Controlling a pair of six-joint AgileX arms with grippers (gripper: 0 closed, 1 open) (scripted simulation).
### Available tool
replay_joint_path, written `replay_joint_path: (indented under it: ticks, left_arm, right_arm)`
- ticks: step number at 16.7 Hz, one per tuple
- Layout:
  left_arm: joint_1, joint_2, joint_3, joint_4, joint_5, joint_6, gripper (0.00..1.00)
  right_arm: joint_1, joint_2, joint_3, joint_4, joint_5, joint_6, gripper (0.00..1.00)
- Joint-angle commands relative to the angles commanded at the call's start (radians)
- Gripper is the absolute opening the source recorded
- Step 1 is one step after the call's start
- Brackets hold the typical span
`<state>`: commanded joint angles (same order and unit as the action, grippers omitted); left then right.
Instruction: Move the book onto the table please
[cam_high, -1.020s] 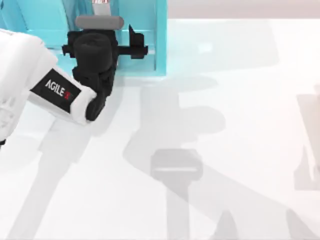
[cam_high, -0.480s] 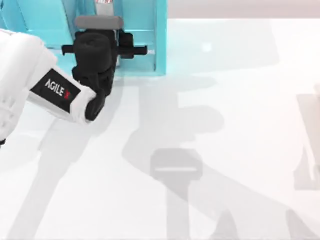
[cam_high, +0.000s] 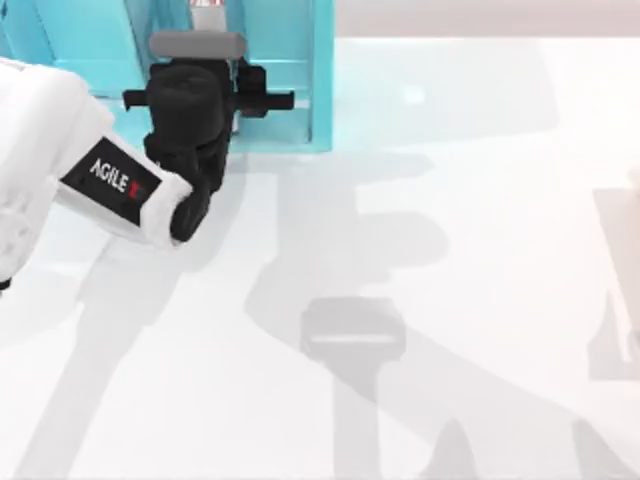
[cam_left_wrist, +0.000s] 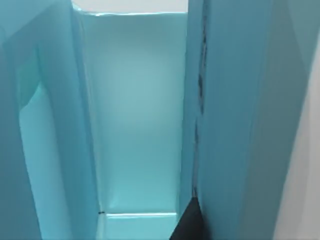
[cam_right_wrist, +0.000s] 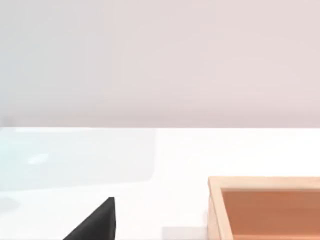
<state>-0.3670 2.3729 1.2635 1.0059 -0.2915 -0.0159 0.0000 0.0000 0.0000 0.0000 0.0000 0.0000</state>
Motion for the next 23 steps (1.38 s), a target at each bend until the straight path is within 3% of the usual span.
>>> replay_joint_path:
  ticks: [7,18,23]
  left_arm:
    - [-0.035,-0.112,-0.050,-0.068,-0.026,-0.004,0.00]
    - [-0.209,-0.908,-0.379,-0.514,-0.214,-0.022,0.00]
    - [-0.255,-1.076,-0.458,-0.624,-0.265,-0.026,0.00]
  right_arm:
    - [0.000,0.000,0.000,0.000,0.000,0.000,1.00]
    - [0.000,0.000,0.000,0.000,0.000,0.000,1.00]
    - [0.000,0.000,0.000,0.000,0.000,0.000,1.00]
